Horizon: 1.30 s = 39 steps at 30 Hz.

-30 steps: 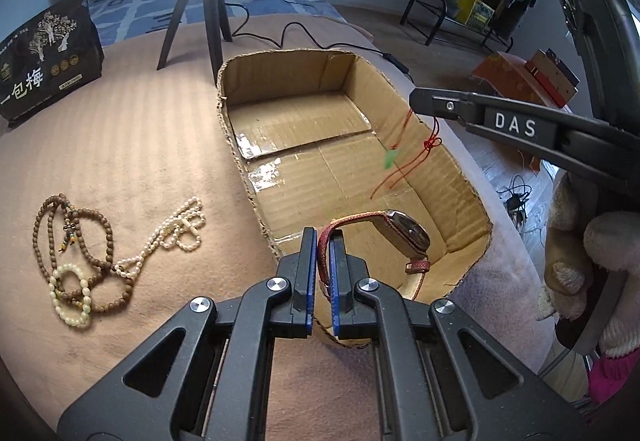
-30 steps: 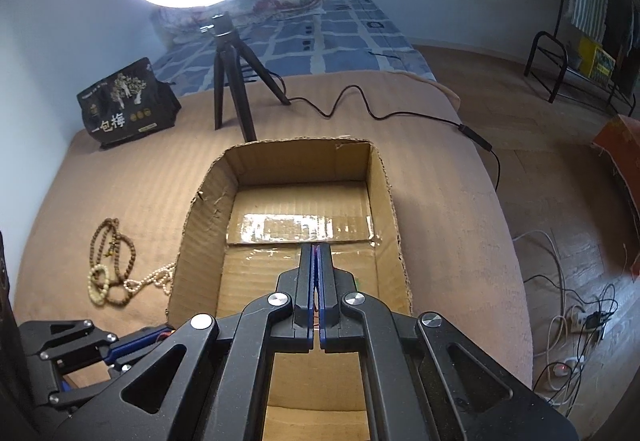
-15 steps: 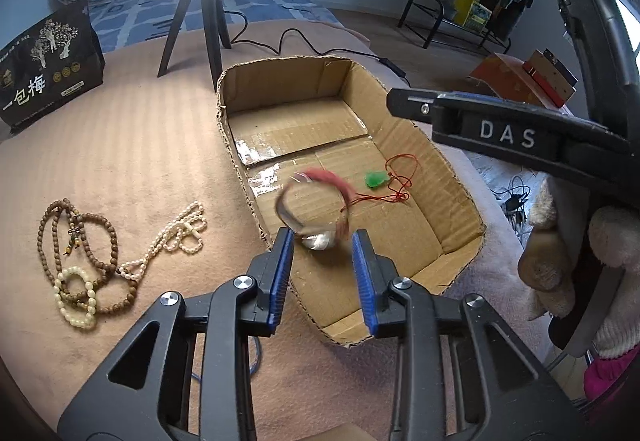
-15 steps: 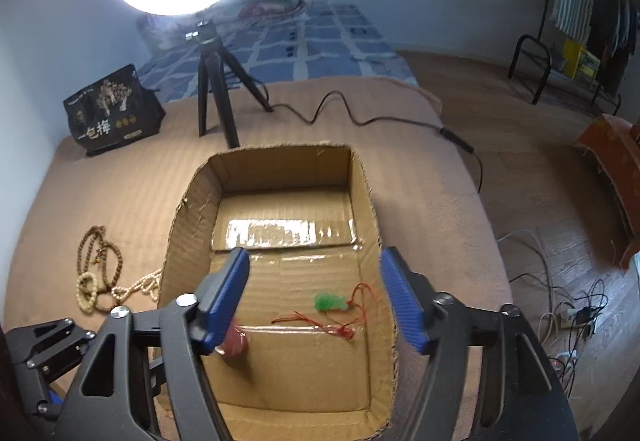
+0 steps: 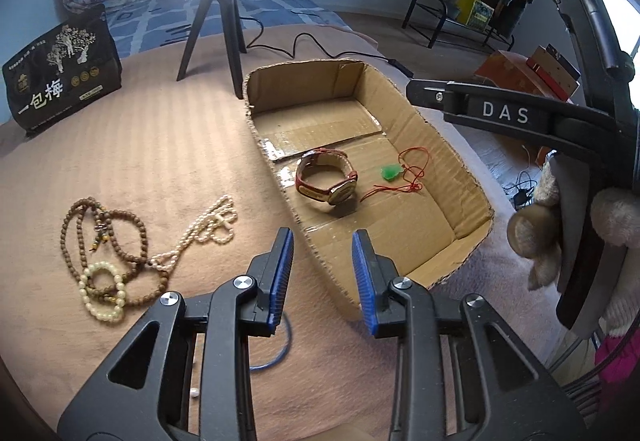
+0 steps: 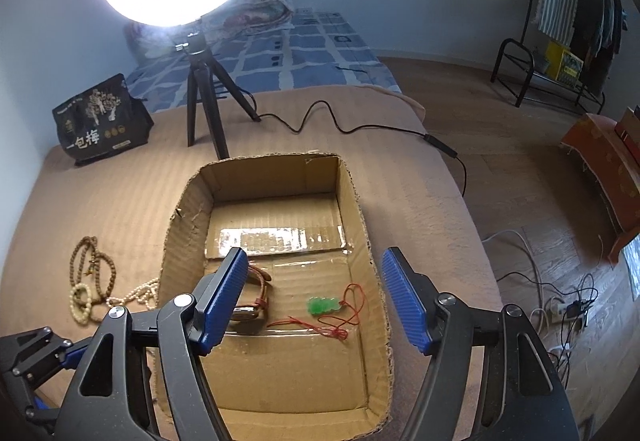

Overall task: Organize jewelry
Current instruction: 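Move the left tool back to the pale green bead bracelet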

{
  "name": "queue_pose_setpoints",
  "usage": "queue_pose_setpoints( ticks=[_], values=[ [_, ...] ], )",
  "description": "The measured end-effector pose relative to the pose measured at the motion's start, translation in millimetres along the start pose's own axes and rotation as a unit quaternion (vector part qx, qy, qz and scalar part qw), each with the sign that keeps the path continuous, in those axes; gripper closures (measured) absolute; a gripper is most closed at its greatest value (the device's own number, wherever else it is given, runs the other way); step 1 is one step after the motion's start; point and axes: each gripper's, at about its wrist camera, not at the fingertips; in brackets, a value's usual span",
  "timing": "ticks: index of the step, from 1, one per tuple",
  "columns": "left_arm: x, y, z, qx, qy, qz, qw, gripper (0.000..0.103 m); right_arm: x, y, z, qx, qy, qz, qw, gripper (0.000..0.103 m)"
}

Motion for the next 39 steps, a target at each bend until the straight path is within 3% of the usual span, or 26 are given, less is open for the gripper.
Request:
queue_pose_setpoints(
  ticks=[6, 8, 14, 29, 39],
  values=[
    [15.5, -5.9, 25.4, 0.0, 0.015, -0.004, 0.9999, 0.073, 10.2, 1.0, 11.6, 0.007, 0.002, -0.034, 0.999, 0.031],
    [22.2, -7.9, 37.9, 0.002, 0.024, -0.007, 0.9997, 0.073, 15.4, 1.1, 16.2, 0.012, 0.008, -0.05, 0.999, 0.021],
    [36.7, -15.1, 79.4, 0.015, 0.045, -0.003, 0.9989, 0.073, 24.7, 2.9, 31.4, 0.019, 0.032, -0.075, 0.996, 0.02],
    [41.2, -39.5, 180.4, 0.091, 0.052, 0.031, 0.994, 0.073, 8.9, 1.0, 78.5, 0.031, 0.118, -0.006, 0.993, 0.02],
    [27.9, -44.2, 208.2, 0.136, 0.053, 0.052, 0.988, 0.073, -18.1, -12.8, 131.8, 0.074, 0.151, 0.066, 0.983, 0.02]
  ],
)
Point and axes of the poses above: each gripper's, at about its wrist camera, not at the fingertips, and x roughly against the way its jaws point, z to its left, y to its top, and after that the axes turned 2 degrees about z, right-handed
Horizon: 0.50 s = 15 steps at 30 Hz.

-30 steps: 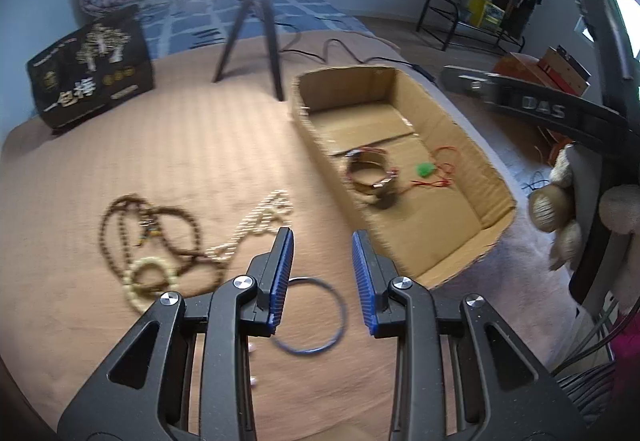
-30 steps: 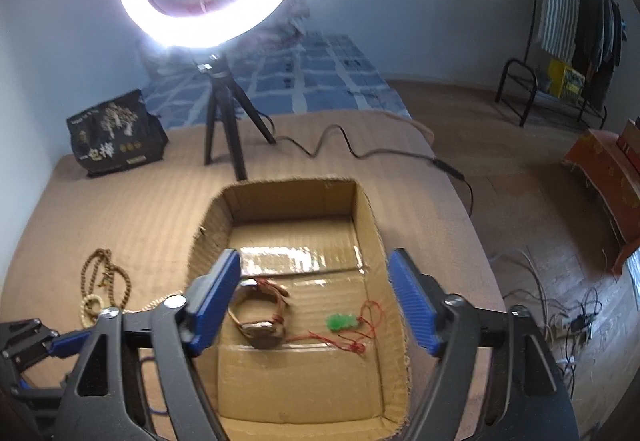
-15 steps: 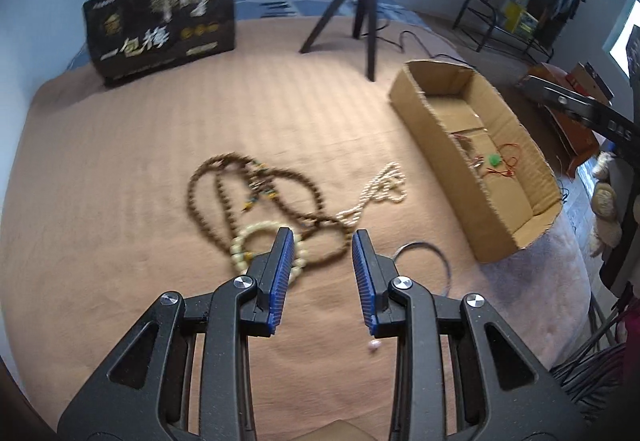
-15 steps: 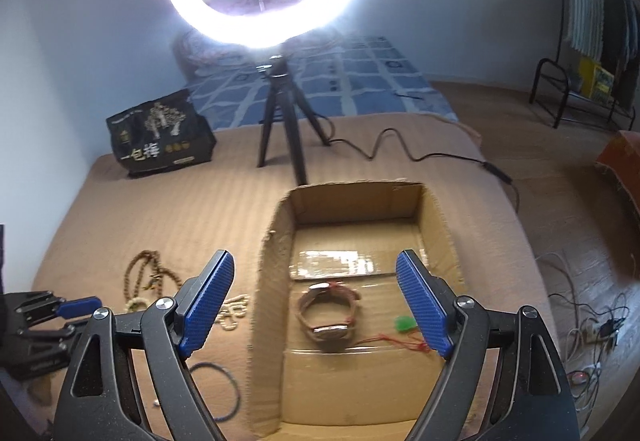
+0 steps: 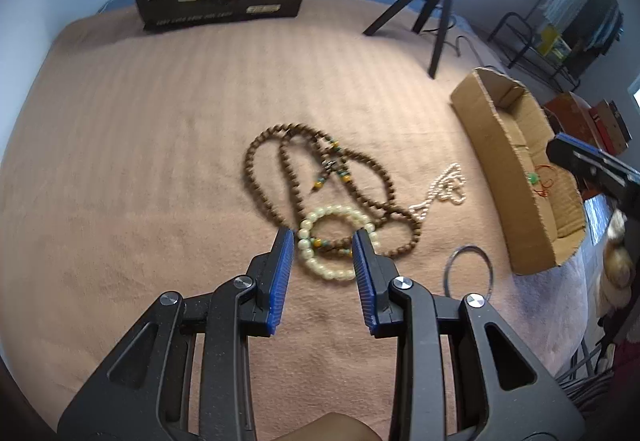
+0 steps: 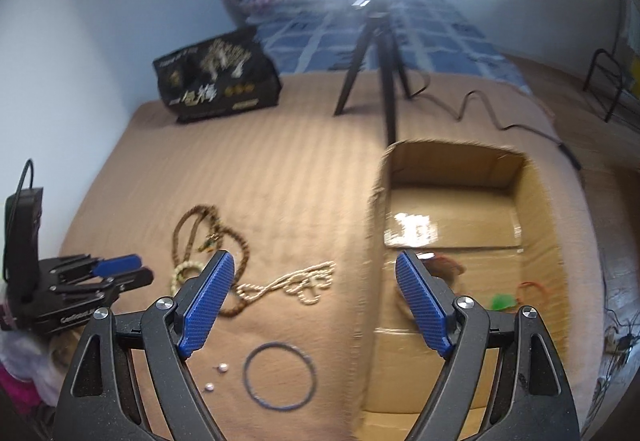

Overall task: Organize jewelry
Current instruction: 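Move the left tool back to the pale green bead bracelet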

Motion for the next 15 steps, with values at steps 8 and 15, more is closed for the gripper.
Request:
queue_pose_setpoints(
  ticks=[8, 15],
  values=[
    [-15.7, -0.4, 9.6, 0.019, -0.013, 0.015, 0.9996, 0.073, -35.1, -6.4, 14.1, -0.008, 0.017, 0.067, 0.998, 0.045],
    [-23.4, -0.7, 10.6, 0.026, -0.028, 0.023, 0.999, 0.073, -57.8, -8.5, 21.9, -0.021, 0.008, 0.104, 0.994, 0.057]
  ],
)
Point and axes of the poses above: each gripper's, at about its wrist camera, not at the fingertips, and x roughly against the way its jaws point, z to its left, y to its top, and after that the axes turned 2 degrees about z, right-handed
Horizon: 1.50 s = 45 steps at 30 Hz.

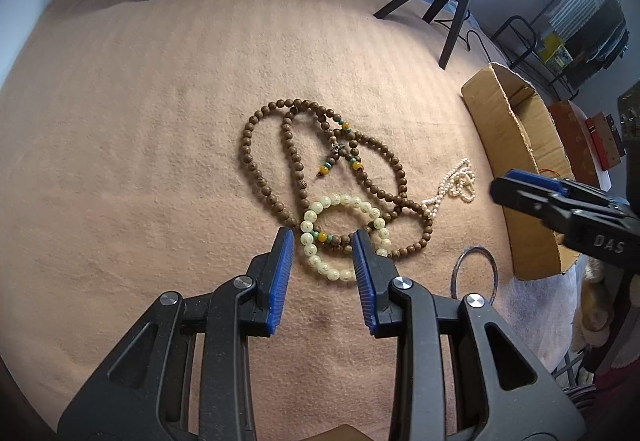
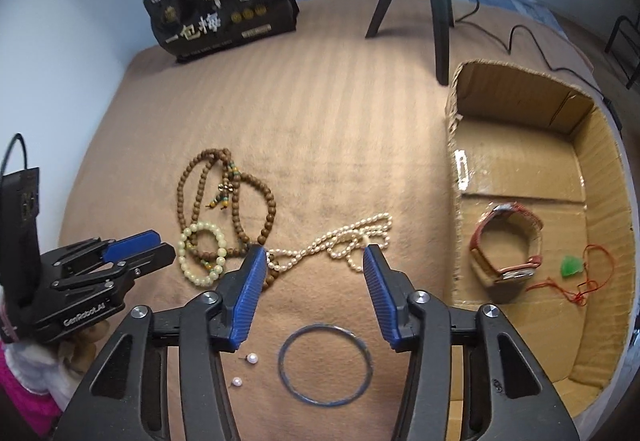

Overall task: Organize jewelry
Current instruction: 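Move the left tool back to the pale green bead bracelet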

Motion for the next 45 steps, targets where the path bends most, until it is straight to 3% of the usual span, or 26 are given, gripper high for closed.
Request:
queue_pose_setpoints(
  ticks=[10, 28, 37, 43, 45],
  values=[
    [-7.2, 1.2, -0.1, -0.006, -0.006, 0.003, 1.0, 0.073, -19.6, 10.0, 4.4, -0.02, -0.07, 0.01, 0.997, 0.06],
    [-24.5, 2.9, 4.6, -0.012, 0.008, 0.014, 0.9998, 0.073, -48.9, 18.2, 7.2, -0.05, -0.078, 0.037, 0.995, 0.06],
    [-29.9, -0.8, 3.4, -0.025, 0.017, 0.02, 0.9994, 0.083, -65.8, 28.5, -1.1, -0.071, -0.088, 0.036, 0.993, 0.06],
    [-32.3, -1.4, 3.8, -0.025, 0.022, 0.018, 0.9993, 0.095, -75.1, 33.9, 0.6, -0.047, -0.102, 0.034, 0.993, 0.06],
    [-31.1, -0.9, 6.1, -0.021, 0.017, 0.017, 0.9995, 0.096, -75.9, 33.1, 1.9, -0.039, -0.102, 0.033, 0.994, 0.075]
  ],
)
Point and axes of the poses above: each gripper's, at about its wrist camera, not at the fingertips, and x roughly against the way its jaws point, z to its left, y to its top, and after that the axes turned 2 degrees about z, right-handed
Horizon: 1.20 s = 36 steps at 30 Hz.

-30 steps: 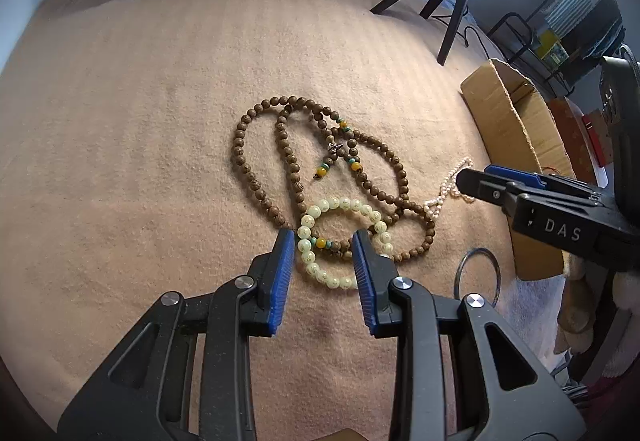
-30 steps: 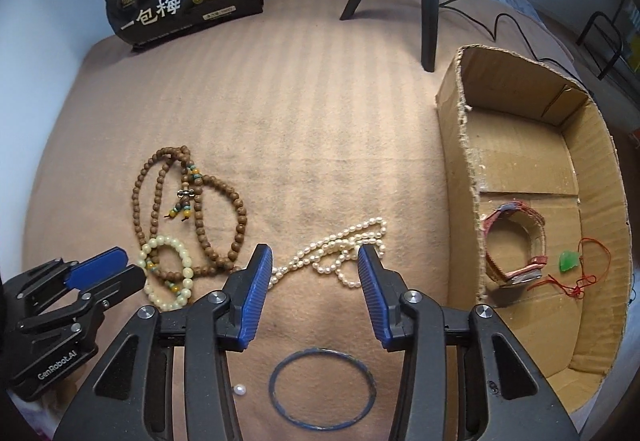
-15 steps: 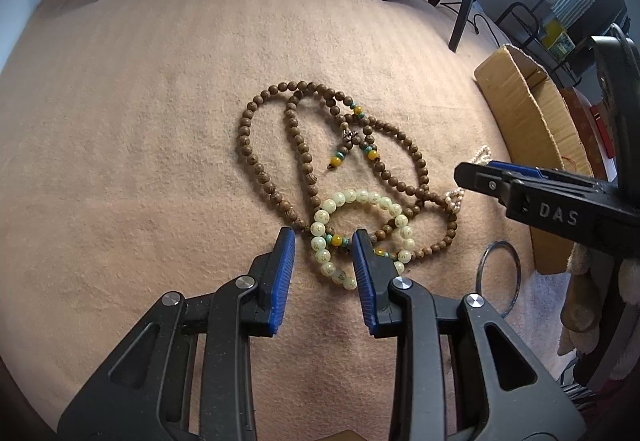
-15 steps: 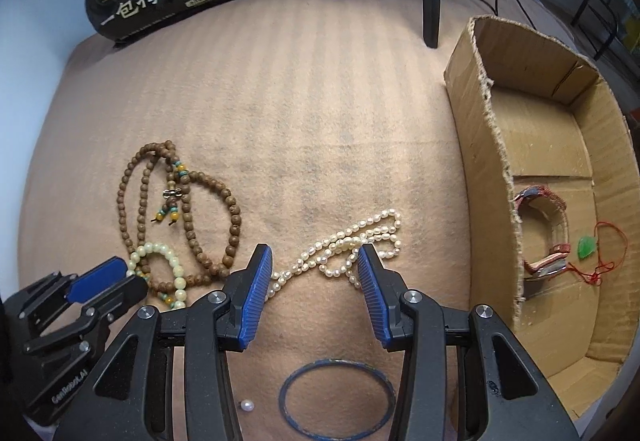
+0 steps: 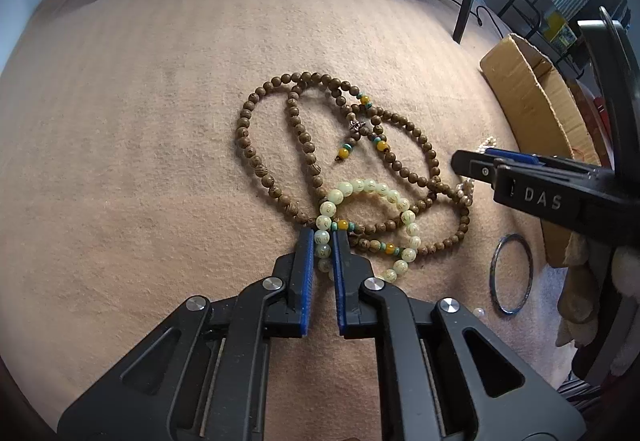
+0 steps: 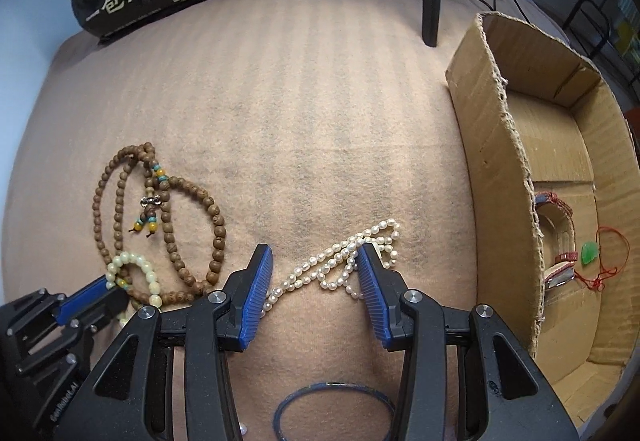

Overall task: Organize jewelry
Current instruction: 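Move the left tool back to the pale green bead bracelet, then close the left tool on the pale green bead bracelet, then lift the bracelet with the left tool while the right tool grips the pearl strand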

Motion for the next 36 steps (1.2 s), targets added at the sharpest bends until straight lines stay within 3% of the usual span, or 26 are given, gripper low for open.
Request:
queue_pose_setpoints(
  ticks=[1, 3, 16, 22, 30, 36],
  values=[
    [0.6, 0.1, 1.3, 0.003, -0.002, -0.001, 1.0, 0.097, 1.4, -4.0, 2.6, 0.001, 0.004, 0.001, 1.0, 0.087],
    [0.6, 0.7, 2.3, 0.005, -0.004, -0.002, 1.0, 0.097, 1.6, -7.6, 5.3, 0.002, 0.018, 0.003, 1.0, 0.096],
    [33.3, -1.6, -3.0, 0.001, -0.022, -0.038, 0.9991, 0.098, 44.9, -18.1, 9.2, 0.014, 0.075, -0.043, 0.996, 0.101],
    [51.3, -1.4, -13.4, -0.012, -0.028, -0.059, 0.9978, 0.098, 68.1, -18.0, 6.6, 0.021, 0.088, -0.068, 0.994, 0.101],
    [53.0, -1.7, -22.4, -0.02, -0.021, -0.063, 0.9976, 0.098, 66.1, -17.1, -7.2, 0.01, 0.088, -0.06, 0.994, 0.101],
    [57.8, 0.2, -20.5, -0.014, -0.027, -0.071, 0.997, 0.098, 83.0, -15.2, -8.7, 0.01, 0.098, -0.078, 0.992, 0.101]
  ],
)
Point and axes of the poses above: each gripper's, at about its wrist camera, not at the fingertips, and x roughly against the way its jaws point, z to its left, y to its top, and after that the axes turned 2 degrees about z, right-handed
